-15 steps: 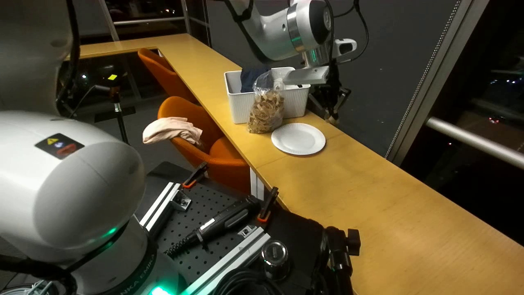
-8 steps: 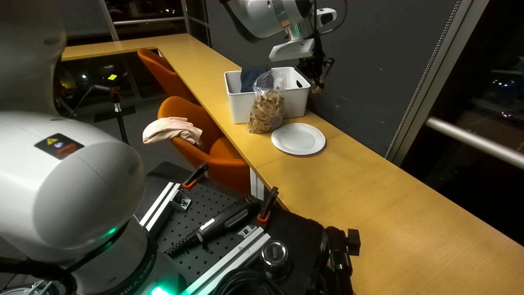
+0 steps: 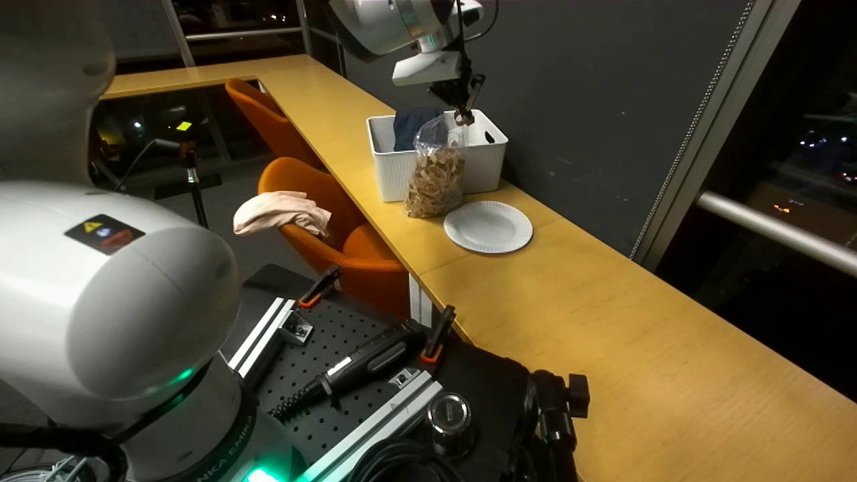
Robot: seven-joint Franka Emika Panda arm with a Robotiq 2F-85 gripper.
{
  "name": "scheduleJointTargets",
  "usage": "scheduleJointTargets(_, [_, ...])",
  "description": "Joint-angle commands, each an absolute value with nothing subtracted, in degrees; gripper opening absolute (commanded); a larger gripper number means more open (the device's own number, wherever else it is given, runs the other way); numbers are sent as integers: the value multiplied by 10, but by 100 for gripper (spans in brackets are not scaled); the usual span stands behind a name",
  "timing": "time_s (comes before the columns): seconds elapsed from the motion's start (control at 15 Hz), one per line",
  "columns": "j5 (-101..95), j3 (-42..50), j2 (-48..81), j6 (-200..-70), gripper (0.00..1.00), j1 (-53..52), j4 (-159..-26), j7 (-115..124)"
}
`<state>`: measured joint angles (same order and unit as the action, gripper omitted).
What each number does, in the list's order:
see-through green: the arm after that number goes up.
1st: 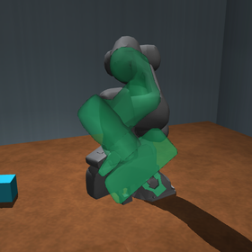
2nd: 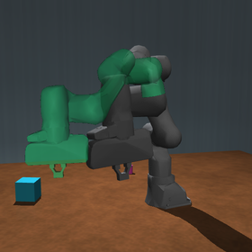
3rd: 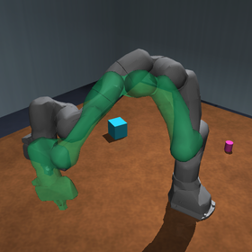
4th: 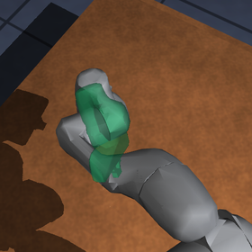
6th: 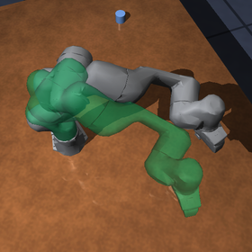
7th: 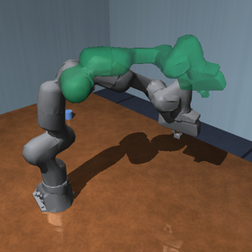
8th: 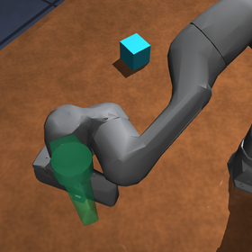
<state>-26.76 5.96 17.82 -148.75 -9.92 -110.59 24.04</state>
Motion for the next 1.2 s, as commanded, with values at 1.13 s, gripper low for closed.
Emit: scheduleJointTargets(1.13, [-241,42,230,-1522,32,-135,-1089,197])
